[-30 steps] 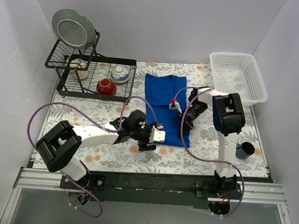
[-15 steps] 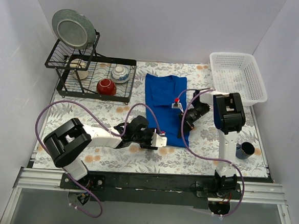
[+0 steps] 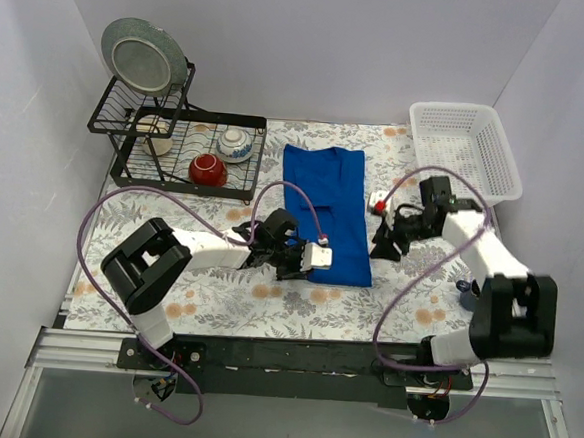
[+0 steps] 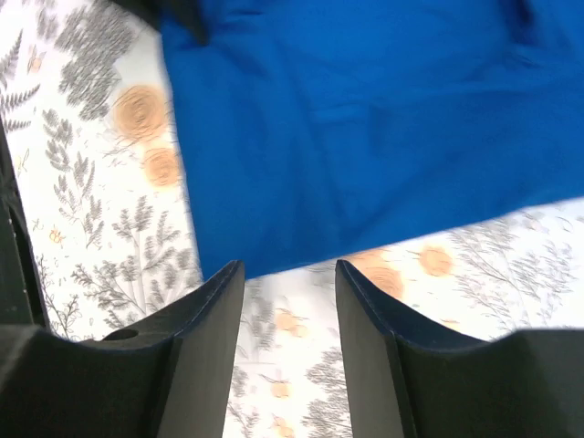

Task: Roll the t-shirts
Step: Roll the T-shirt to the center of the board.

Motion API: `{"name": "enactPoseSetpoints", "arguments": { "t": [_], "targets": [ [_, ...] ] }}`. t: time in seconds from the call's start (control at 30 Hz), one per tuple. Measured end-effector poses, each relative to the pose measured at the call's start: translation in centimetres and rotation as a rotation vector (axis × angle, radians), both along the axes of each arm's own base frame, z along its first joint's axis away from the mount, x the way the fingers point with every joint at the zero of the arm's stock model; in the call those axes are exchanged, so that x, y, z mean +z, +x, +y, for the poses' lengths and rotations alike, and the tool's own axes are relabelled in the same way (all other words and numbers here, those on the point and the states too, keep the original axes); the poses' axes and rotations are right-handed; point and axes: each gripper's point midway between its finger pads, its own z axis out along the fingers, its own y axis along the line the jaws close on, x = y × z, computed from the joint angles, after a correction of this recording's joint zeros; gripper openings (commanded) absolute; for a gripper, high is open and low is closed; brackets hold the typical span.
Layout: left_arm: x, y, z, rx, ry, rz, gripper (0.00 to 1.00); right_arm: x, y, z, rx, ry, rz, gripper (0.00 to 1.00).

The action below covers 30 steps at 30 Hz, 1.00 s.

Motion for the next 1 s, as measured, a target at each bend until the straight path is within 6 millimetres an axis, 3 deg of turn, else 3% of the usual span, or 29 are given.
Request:
{"name": "enactPoseSetpoints", "arguments": {
  "t": [0.17, 0.3, 0.63, 1.0],
  "targets": [
    [0.3, 0.2, -0.2, 0.035, -0.019, 0.213, 0.18, -2.8, -6.2, 1.5, 0.130, -0.059, -0.223, 0.64],
    [0.4, 0.5, -0.1, 0.068, -0.040, 0.384, 0.18, -5.1, -8.5, 1.7, 0.183, -0.094, -0.374, 0.66],
    [0.7, 0.6, 0.2, 0.088, -0.054, 0.565, 0.20, -4.2, -6.3, 3.2, 0.187, -0.098, -0.571, 0.66],
    [0.7, 1.2, 0.4, 0.114, -0.066, 0.657, 0.20, -6.1, -6.8, 4.4, 0.280, -0.103, -0.567, 0.66]
  ]
}}
